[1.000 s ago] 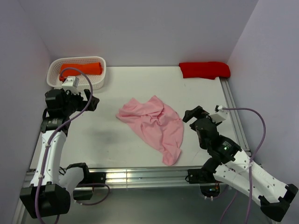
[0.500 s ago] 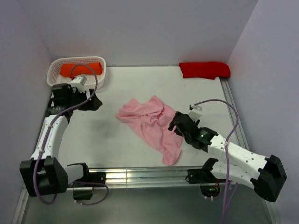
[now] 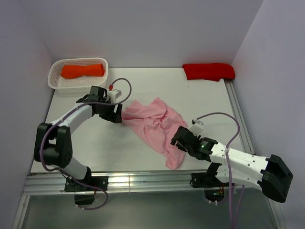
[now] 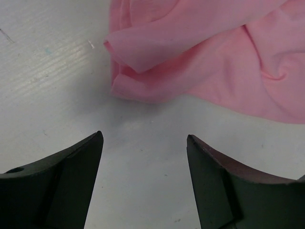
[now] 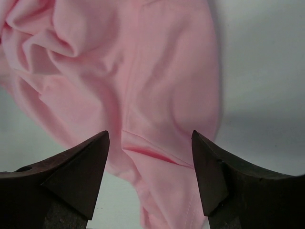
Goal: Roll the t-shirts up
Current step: Flatten the tshirt
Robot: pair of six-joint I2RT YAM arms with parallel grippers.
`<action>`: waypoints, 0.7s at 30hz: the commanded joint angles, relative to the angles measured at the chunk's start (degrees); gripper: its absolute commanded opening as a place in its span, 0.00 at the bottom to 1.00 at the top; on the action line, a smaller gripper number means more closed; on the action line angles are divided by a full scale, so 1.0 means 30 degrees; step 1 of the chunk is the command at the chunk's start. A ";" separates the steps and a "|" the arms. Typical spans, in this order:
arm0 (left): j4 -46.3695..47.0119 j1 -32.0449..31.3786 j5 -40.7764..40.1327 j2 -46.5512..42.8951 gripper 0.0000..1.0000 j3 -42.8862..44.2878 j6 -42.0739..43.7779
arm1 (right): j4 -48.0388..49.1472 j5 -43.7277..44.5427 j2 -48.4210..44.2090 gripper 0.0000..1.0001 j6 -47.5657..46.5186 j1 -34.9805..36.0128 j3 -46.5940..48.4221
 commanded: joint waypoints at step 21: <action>0.1469 -0.0325 -0.0895 0.5313 0.57 0.3020 -0.0782 | -0.2130 0.1216 0.0195 0.74 0.3263 0.1311 -0.0453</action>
